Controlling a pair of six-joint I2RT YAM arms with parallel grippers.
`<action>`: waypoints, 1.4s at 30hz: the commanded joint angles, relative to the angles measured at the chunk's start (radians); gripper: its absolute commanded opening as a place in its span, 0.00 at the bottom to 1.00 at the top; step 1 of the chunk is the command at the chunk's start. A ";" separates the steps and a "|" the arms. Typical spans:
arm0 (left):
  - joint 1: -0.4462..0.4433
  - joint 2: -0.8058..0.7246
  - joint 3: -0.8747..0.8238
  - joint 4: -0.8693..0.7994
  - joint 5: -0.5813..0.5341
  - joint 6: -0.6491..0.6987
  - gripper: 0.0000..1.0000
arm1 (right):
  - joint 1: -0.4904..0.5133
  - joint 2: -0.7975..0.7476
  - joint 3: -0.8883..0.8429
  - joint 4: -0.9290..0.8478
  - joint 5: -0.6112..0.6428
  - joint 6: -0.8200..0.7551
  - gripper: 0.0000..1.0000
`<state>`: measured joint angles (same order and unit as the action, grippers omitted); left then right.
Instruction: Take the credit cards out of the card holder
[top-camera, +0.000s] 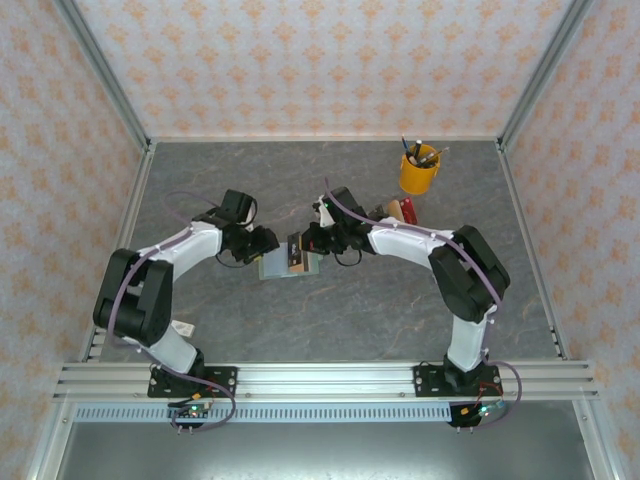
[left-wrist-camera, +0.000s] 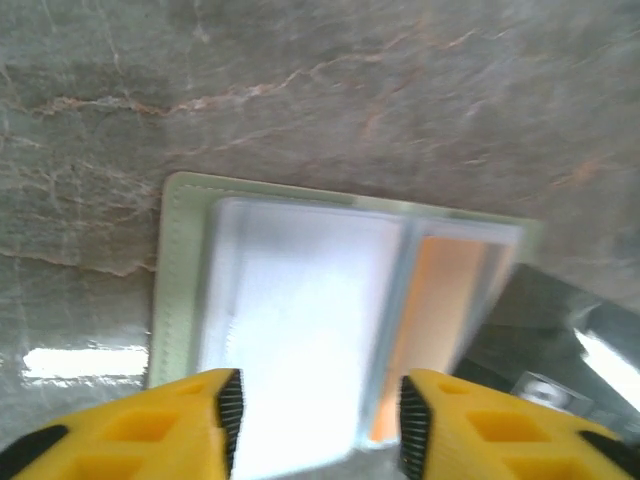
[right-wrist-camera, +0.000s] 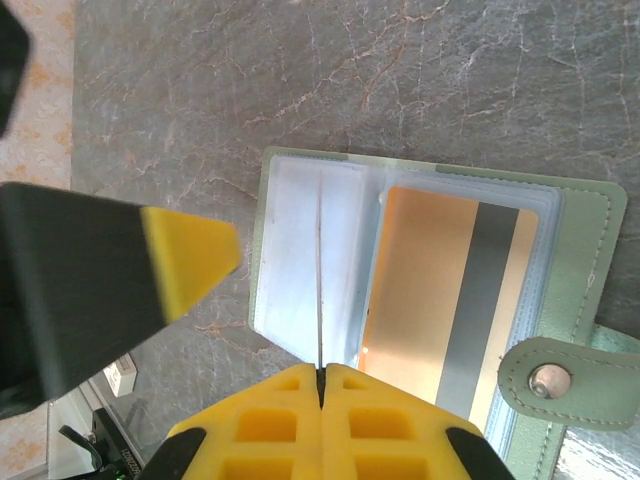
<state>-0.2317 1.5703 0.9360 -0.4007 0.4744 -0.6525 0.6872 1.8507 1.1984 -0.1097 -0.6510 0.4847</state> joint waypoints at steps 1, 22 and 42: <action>0.018 -0.073 -0.030 0.052 0.078 -0.011 0.56 | 0.001 -0.034 -0.009 -0.003 -0.015 -0.017 0.00; 0.064 -0.166 -0.168 0.632 0.575 -0.279 0.80 | -0.156 -0.184 -0.159 0.430 -0.416 0.249 0.00; -0.008 -0.324 -0.162 0.742 0.519 -0.341 0.00 | -0.148 -0.199 -0.161 0.724 -0.458 0.491 0.25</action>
<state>-0.2096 1.2587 0.7620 0.3111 1.0058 -0.9981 0.5297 1.6520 1.0500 0.4782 -1.0821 0.9112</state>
